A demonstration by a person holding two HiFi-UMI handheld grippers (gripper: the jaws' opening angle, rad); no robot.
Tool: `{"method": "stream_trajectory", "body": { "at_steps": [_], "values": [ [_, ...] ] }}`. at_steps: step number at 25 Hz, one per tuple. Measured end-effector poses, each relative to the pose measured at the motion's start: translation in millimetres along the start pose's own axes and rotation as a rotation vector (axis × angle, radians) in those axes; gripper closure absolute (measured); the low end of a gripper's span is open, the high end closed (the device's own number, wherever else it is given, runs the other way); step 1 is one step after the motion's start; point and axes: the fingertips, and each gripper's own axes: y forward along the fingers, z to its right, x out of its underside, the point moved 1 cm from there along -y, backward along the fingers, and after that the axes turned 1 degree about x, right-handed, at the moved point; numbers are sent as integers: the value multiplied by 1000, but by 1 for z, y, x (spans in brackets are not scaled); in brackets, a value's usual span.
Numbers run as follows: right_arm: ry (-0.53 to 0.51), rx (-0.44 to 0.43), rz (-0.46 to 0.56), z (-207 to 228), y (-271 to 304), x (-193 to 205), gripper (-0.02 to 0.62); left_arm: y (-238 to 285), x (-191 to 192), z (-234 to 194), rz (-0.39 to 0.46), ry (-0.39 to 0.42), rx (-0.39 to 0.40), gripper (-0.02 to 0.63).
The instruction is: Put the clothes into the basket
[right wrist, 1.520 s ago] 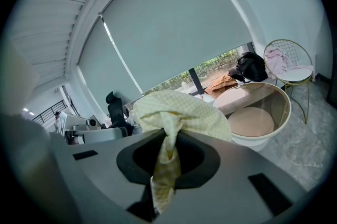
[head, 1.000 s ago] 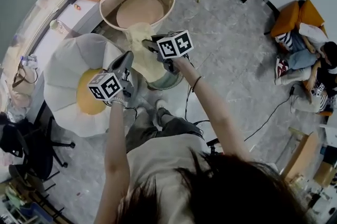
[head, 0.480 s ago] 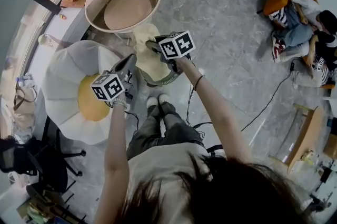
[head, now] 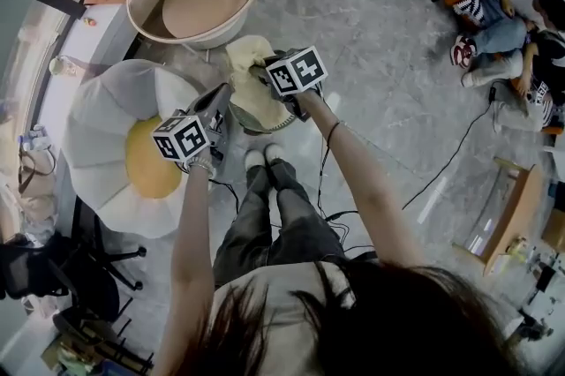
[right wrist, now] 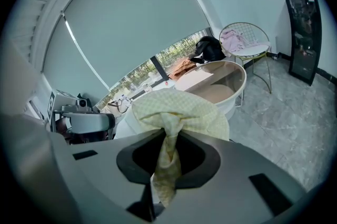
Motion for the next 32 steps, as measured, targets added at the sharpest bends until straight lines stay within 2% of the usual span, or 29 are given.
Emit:
{"method": "stream_trajectory", "body": {
  "at_steps": [10, 17, 19, 21, 24, 32],
  "values": [
    [39, 34, -62, 25, 27, 19, 548, 26, 18, -19, -75, -8, 14, 595],
    [89, 91, -138, 42, 42, 50, 548, 31, 31, -32, -91, -31, 7, 595],
    [111, 117, -152, 50, 47, 59, 512, 32, 36, -36, -92, -42, 4, 595],
    [153, 141, -154, 59, 51, 66, 464, 33, 39, -41, -96, -50, 1, 595],
    [202, 154, -133, 66, 55, 73, 463, 33, 45, -48, -104, -63, -2, 595],
    [248, 142, -98, 64, 59, 82, 463, 35, 61, -53, -120, -84, 0, 595]
  ]
}}
